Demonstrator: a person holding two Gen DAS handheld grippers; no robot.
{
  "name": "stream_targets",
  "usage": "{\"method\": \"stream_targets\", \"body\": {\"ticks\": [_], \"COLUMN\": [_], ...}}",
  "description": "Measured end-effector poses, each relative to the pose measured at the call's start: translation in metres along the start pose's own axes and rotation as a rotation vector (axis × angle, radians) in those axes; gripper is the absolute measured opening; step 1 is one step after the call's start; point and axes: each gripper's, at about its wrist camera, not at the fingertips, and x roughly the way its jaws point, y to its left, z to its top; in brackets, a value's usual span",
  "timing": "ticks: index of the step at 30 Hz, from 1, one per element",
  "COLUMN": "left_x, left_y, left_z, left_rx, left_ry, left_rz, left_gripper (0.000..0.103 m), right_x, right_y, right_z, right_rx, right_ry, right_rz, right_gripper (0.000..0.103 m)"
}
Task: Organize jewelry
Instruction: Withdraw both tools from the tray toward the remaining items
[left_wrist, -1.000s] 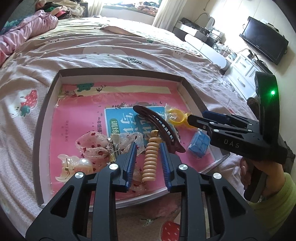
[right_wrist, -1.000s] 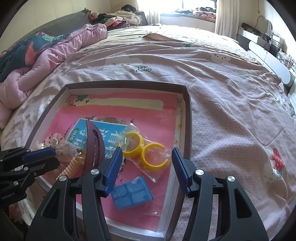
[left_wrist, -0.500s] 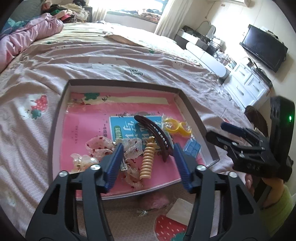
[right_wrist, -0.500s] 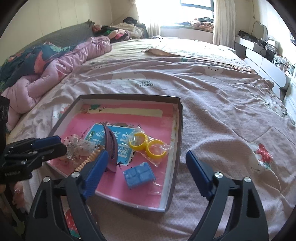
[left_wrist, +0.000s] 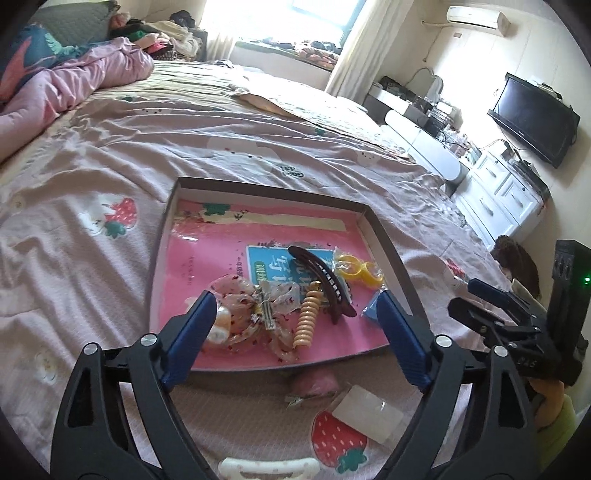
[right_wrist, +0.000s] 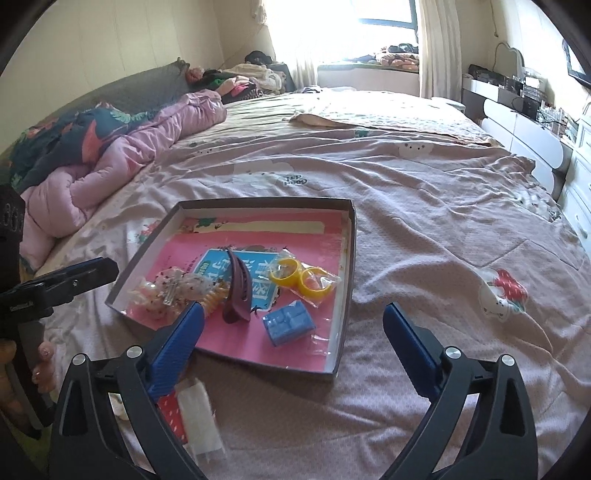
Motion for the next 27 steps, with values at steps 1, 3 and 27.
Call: {"method": "stream_targets", "body": {"ticks": [1,3,27], "left_x": [-0.002,-0.008,-0.061], "left_y": [0.001,0.0,-0.015], "left_z": [-0.001,-0.005,-0.046], "left_rx": [0.0,0.008,0.06], "left_ry": [-0.001,-0.007,-0.047], "left_rz": [0.002,0.022,0.072], "left_gripper": [0.083,0.09,0.091], "right_x": [-0.003,-0.009,-0.058], "right_y": [0.001,0.004,0.019], "right_z": [-0.001,-0.003,-0.039], "right_rx": [-0.003,-0.009,-0.067], "right_ry": [-0.002,-0.006,-0.031], "right_rz": [0.0,0.005,0.009], "right_gripper": [0.095,0.095,0.095]}}
